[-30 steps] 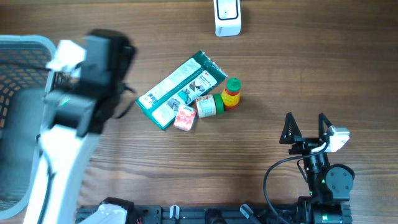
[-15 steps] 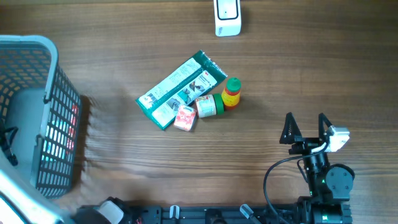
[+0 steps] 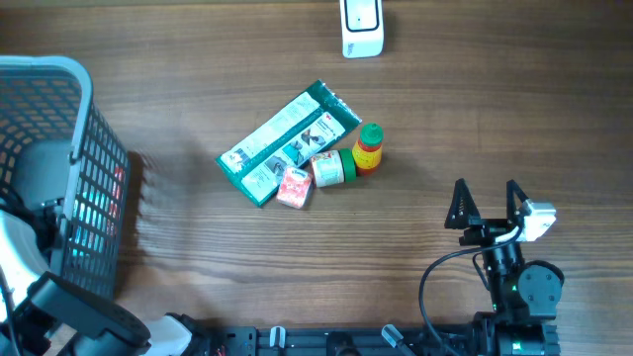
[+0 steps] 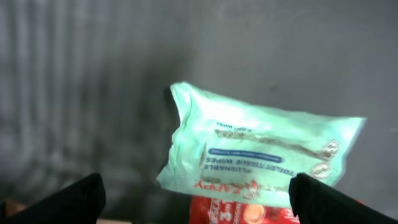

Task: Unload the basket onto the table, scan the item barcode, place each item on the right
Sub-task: 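Reach left gripper into basket and grasp light green wipes pack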

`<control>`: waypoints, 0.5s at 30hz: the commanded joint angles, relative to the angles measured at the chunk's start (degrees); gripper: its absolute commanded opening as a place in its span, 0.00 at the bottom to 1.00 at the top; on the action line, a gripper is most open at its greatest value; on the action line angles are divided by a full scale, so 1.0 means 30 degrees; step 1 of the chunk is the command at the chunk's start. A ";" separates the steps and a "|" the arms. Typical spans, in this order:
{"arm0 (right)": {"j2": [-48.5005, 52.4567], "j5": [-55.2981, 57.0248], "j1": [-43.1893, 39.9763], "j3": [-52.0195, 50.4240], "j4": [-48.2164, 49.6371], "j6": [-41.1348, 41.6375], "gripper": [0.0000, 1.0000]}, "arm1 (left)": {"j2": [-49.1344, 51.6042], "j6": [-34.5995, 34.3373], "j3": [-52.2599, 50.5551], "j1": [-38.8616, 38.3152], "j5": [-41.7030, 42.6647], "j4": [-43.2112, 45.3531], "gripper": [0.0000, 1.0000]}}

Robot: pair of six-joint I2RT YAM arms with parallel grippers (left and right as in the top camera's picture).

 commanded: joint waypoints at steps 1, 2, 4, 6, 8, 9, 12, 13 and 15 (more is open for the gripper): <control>-0.0138 0.0000 0.0044 -0.0022 0.0102 -0.0226 1.00 | 0.0036 0.1086 -0.1749 0.0087 0.0947 0.2135 0.97; -0.0138 0.0000 0.0044 -0.0022 0.0102 -0.0219 1.00 | 0.0036 0.1086 -0.1974 0.0073 0.0954 0.2499 0.97; -0.0138 0.0000 0.0044 -0.0022 0.0102 -0.0226 1.00 | 0.0036 0.1078 -0.2324 0.0051 0.0947 0.3075 0.96; -0.0138 0.0000 0.0044 -0.0022 0.0102 -0.0226 0.99 | 0.0036 0.1078 -0.2761 0.0058 0.0940 0.3759 0.91; -0.0138 0.0000 0.0044 -0.0022 0.0102 -0.0219 1.00 | 0.0036 0.1078 -0.3155 0.0051 0.0947 0.4401 0.75; -0.0138 0.0000 0.0044 -0.0022 0.0102 -0.0226 1.00 | 0.0036 0.1071 -0.3614 0.0051 0.0947 0.4976 0.70; -0.0138 0.0000 0.0044 -0.0022 0.0102 -0.0219 1.00 | 0.0036 0.1071 -0.4707 0.0051 0.0940 0.5872 0.68; -0.0138 0.0000 0.0044 -0.0022 0.0102 -0.0219 1.00 | 0.0036 0.1071 -0.5151 0.0051 0.0940 0.6222 0.68; -0.0138 0.0000 0.0044 -0.0022 0.0102 -0.0219 1.00 | 0.0036 0.0918 -0.5705 0.0051 0.0947 0.6441 0.68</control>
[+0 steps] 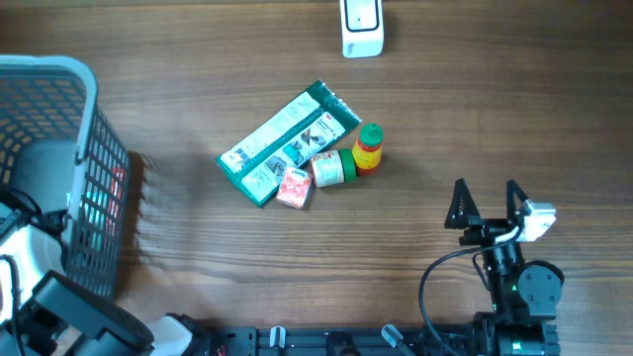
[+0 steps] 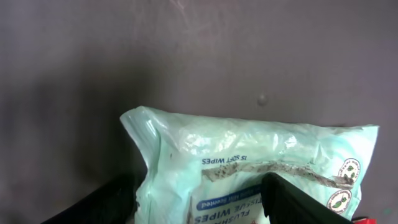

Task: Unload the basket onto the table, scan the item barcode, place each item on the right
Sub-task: 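Reach left gripper into basket and grasp light green wipes pack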

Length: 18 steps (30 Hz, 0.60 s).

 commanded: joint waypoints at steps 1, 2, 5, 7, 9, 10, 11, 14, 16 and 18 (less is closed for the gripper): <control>-0.0138 0.0000 0.0044 -0.0022 0.0102 -0.0219 1.00 | 0.0408 0.0007 -0.1574 0.0029 -0.0204 -0.0015 0.68; -0.0138 0.0000 0.0044 -0.0022 0.0102 -0.0219 1.00 | 0.0408 0.0022 -0.1581 0.0029 -0.0219 -0.0015 0.74; -0.0138 0.0000 0.0044 -0.0022 0.0102 -0.0211 1.00 | 0.0408 0.0022 -0.1581 0.0036 -0.0211 0.0131 0.62; -0.0138 0.0000 0.0044 -0.0022 0.0102 -0.0219 1.00 | 0.0408 0.0022 -0.1581 0.0036 -0.0211 0.0197 0.19; -0.0138 0.0000 0.0044 -0.0022 0.0102 -0.0219 1.00 | 0.0401 0.0029 -0.1479 0.0036 -0.0219 0.0270 0.04; -0.0138 0.0000 0.0044 -0.0022 0.0102 -0.0226 1.00 | 0.0401 0.0036 -0.1290 0.0036 -0.0219 0.0270 0.04; -0.0138 0.0000 0.0044 -0.0022 0.0102 -0.0226 1.00 | 0.0393 0.0124 -0.0889 0.0036 -0.0211 0.0160 0.04; -0.0138 0.0000 0.0044 -0.0022 0.0102 -0.0219 1.00 | 0.0102 0.0117 0.1938 0.0036 -0.0211 -0.2266 0.04; -0.0138 0.0000 0.0044 -0.0022 0.0102 -0.0219 1.00 | -0.0182 0.0124 0.4707 0.0036 -0.0211 -0.4481 0.04; -0.0138 0.0000 0.0044 -0.0022 0.0102 -0.0219 1.00 | -0.0495 0.0109 0.7781 0.0036 -0.0204 -0.6725 0.04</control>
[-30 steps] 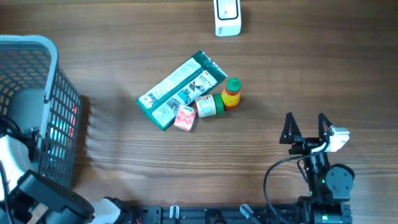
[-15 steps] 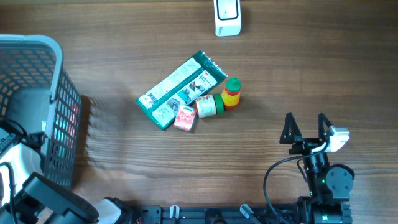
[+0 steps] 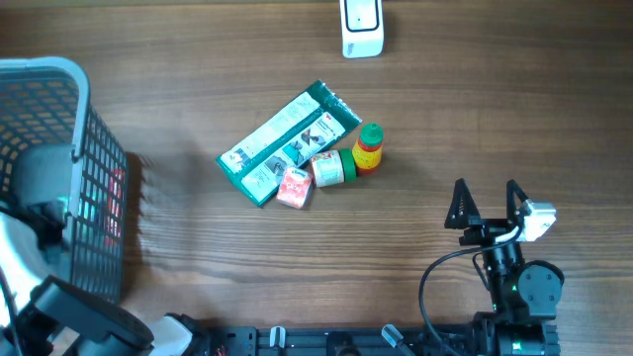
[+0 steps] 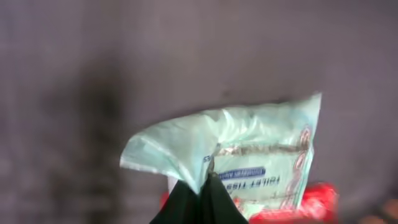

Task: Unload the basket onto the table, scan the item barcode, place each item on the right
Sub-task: 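Reach left gripper into basket and grasp light green wipes pack, then place wipes pack on table right of jar with left gripper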

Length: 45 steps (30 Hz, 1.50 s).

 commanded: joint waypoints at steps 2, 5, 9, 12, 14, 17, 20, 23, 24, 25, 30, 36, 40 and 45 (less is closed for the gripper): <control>-0.0138 0.0000 0.0044 -0.0022 0.0102 -0.0226 1.00 | -0.0845 0.0102 0.6127 -0.0051 -0.0321 -0.3031 0.04; -0.0138 0.0000 0.0044 -0.0022 0.0102 -0.0219 1.00 | -0.1894 0.0109 0.9683 -0.0051 0.0029 -0.5093 0.04; -0.0138 0.0000 0.0044 -0.0022 0.0102 -0.0219 1.00 | -0.5479 0.0095 1.0681 -0.0058 0.4102 -0.4670 0.04; -0.0138 0.0000 0.0044 -0.0022 0.0102 -0.0226 1.00 | -0.8255 0.0175 1.0681 -0.0510 0.6856 -0.4422 0.04; -0.0138 0.0000 0.0044 -0.0022 0.0102 -0.0226 1.00 | -1.0156 0.0175 1.0681 -0.2025 0.7184 -0.4197 0.04; -0.0138 0.0000 0.0044 -0.0022 0.0102 -0.0219 1.00 | -1.1475 0.0175 1.0659 -0.4677 0.7191 -0.4262 0.04; -0.0138 0.0000 0.0044 -0.0022 0.0102 -0.0219 1.00 | -1.1686 0.0175 1.0411 -0.8721 0.7184 -0.4357 0.04; -0.0138 0.0000 0.0044 -0.0022 0.0102 -0.0219 1.00 | -1.1140 0.1319 0.9260 -1.2852 0.7162 -0.4007 0.04; -0.0138 0.0000 0.0044 -0.0022 0.0102 -0.0219 1.00 | -1.0870 0.1625 0.8779 -1.4083 0.7169 -0.3716 0.04; -0.0138 0.0000 0.0044 -0.0022 0.0102 -0.0219 1.00 | -1.0520 0.1668 0.8225 -1.5395 0.6936 -0.3359 0.04; -0.0138 0.0000 0.0044 -0.0022 0.0102 -0.0226 1.00 | -0.7818 0.2608 0.6215 -2.1245 0.5413 -0.2215 0.04; -0.0138 0.0000 0.0044 -0.0022 0.0102 -0.0226 1.00 | -0.1982 0.2594 0.5799 -2.7511 0.2980 -0.2448 0.04; -0.0138 0.0000 0.0044 -0.0022 0.0102 -0.0219 1.00 | 0.1887 0.2579 0.5799 -3.0498 0.1042 -0.1821 0.04; -0.0138 0.0000 0.0044 -0.0022 0.0102 -0.0226 1.00 | 0.5479 0.2579 0.5799 -3.1867 0.0364 0.0750 0.04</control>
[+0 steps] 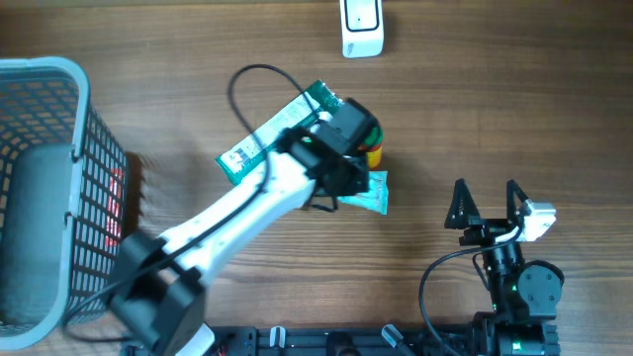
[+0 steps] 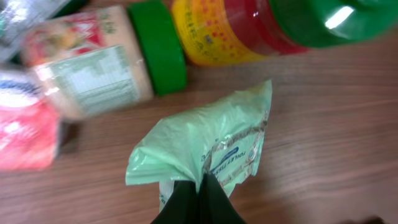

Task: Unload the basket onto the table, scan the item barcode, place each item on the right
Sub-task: 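Place wipes pack on table right of jar with left gripper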

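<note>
My left gripper (image 2: 202, 185) is shut on one corner of a mint-green pack of wipes (image 2: 214, 146). In the overhead view the pack (image 1: 371, 197) sits low over the wood, just right of the left gripper (image 1: 351, 188) and beside a cluster of items. The white scanner (image 1: 362, 27) stands at the table's far edge, well away from the pack. Near the front edge my right gripper (image 1: 487, 203) stands open and holds nothing. No barcode shows on the pack.
The cluster holds a long green pouch (image 1: 282, 138), a pale jar with a green lid (image 2: 93, 68), a yellow-red bottle with a green cap (image 2: 249, 31) and a small red pack (image 2: 22, 134). A grey basket (image 1: 84, 119) stands at the left edge, something red inside.
My left gripper was inside the basket, shut on the wipes pack. Now it is out over the middle of the table beside the cluster, still shut on the pack. The right arm has not moved.
My left gripper was open above the wipes pack in the basket, then lower with its fingers either side of the pack. Then it was shut on a corner of the pack. Now the pack is out of the basket, over the table by the other items.
</note>
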`<control>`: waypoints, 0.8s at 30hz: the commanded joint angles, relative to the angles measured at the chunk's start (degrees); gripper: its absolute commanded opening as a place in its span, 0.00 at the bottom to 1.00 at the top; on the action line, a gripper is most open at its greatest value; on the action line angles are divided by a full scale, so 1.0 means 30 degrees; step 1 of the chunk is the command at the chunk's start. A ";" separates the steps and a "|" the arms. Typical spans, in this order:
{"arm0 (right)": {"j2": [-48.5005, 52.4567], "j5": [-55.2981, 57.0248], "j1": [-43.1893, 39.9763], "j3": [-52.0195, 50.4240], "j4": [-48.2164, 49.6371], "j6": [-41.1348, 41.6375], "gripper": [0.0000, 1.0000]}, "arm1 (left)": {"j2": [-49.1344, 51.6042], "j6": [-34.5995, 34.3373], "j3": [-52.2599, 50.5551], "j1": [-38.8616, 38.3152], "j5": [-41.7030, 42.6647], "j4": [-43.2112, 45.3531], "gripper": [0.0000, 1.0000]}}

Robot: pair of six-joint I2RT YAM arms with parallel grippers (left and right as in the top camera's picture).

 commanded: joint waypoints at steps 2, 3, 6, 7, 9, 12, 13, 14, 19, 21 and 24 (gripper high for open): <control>-0.0138 0.0000 0.0044 -0.0022 0.0102 -0.0226 1.00 | 0.2215 -0.0073 -0.0044 -0.0481 -0.0823 0.0903 0.04; -0.0138 0.0000 0.0044 -0.0022 0.0102 -0.0219 1.00 | 0.2382 -0.0146 -0.0044 -0.0474 -0.0823 0.0758 0.04; -0.0138 0.0000 0.0044 -0.0022 0.0102 -0.0219 1.00 | 0.2259 -0.0131 -0.0036 -0.0474 -0.1297 0.0189 0.06; -0.0138 0.0000 0.0044 -0.0022 0.0102 -0.0219 1.00 | 0.2040 -0.0138 -0.0036 -0.0452 -0.1530 -0.0124 0.23; -0.0138 0.0000 0.0044 -0.0022 0.0102 -0.0219 1.00 | 0.1326 -0.0117 -0.0029 -0.0452 -0.2011 -0.0503 0.44; -0.0138 0.0000 0.0044 -0.0022 0.0102 -0.0219 1.00 | -0.1100 -0.0066 0.0255 -0.0189 -0.3978 -0.1202 0.97; -0.0138 0.0000 0.0044 -0.0022 0.0102 -0.0226 1.00 | -0.1982 -0.0066 0.0430 0.0066 -0.4830 -0.1501 1.00; -0.0138 0.0000 0.0044 -0.0022 0.0102 -0.0219 1.00 | -0.3096 -0.0066 0.0648 0.0503 -0.5843 -0.1872 1.00; -0.0138 0.0000 0.0044 -0.0022 0.0102 -0.0226 1.00 | -0.9122 -0.0066 0.0794 0.5785 -0.8619 -0.2025 1.00; -0.0138 0.0000 0.0044 -0.0022 0.0102 -0.0219 1.00 | -1.1081 -0.0080 0.0794 0.9457 -0.8473 -0.1683 1.00; -0.0138 0.0000 0.0044 -0.0022 0.0102 -0.0219 1.00 | -1.2990 -0.0080 0.0794 1.4950 -0.6411 -0.0532 1.00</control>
